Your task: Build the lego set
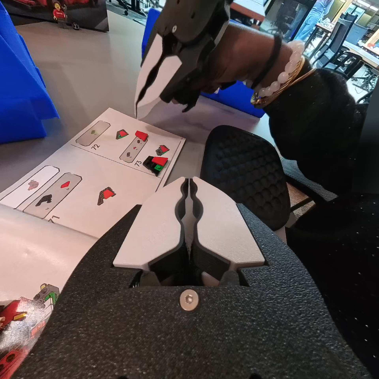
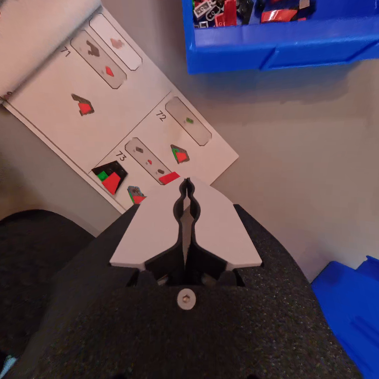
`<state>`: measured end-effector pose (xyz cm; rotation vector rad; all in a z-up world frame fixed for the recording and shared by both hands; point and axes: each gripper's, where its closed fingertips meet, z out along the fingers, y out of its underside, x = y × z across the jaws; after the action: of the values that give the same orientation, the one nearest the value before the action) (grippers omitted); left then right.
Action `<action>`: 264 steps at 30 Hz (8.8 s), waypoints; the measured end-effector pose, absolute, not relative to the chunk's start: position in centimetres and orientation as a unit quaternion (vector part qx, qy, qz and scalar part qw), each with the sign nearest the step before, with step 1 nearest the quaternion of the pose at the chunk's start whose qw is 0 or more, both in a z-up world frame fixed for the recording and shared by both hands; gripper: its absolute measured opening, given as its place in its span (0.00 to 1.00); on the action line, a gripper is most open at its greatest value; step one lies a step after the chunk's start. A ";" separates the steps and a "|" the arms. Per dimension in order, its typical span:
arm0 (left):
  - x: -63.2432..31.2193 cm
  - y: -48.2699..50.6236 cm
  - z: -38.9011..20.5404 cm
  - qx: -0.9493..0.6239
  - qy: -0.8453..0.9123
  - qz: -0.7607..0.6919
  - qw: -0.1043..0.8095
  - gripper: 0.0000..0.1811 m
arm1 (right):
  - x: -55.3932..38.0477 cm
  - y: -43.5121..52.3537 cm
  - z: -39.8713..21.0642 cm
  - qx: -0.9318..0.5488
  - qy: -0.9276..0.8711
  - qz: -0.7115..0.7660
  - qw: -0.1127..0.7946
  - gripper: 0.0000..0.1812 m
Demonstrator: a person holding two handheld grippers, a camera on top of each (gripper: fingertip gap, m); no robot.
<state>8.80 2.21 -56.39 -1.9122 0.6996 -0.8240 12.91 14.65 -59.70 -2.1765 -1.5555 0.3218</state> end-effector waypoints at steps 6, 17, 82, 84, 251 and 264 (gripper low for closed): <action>8.8 2.2 -56.4 -0.775 0.282 -0.337 0.454 0.00 | 11.6 15.0 -60.3 -0.779 -0.567 0.127 0.234 0.00; 8.9 2.2 -56.4 -0.775 0.284 -0.340 0.450 0.00 | 10.4 14.6 -60.5 -0.765 -0.593 0.122 0.218 0.00; 9.0 2.2 -56.9 -0.784 0.287 -0.325 0.443 0.01 | 11.9 7.8 -60.6 -0.757 -0.555 0.208 0.276 0.16; 9.1 2.2 -57.0 -0.785 0.289 -0.325 0.441 0.01 | 11.8 7.9 -60.5 -0.753 -0.557 0.206 0.281 0.14; 9.6 1.6 -56.9 -0.776 0.294 -0.370 0.417 0.01 | 5.1 17.7 -54.7 -0.684 -0.619 0.235 0.306 0.11; 9.5 1.5 -57.0 -0.775 0.296 -0.368 0.420 0.01 | 0.4 14.0 -51.9 -0.573 -0.716 0.337 0.212 0.09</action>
<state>9.49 1.53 -56.99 -1.9422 0.7429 -0.9224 0.39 14.03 -51.92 -1.5900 -1.9893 0.9367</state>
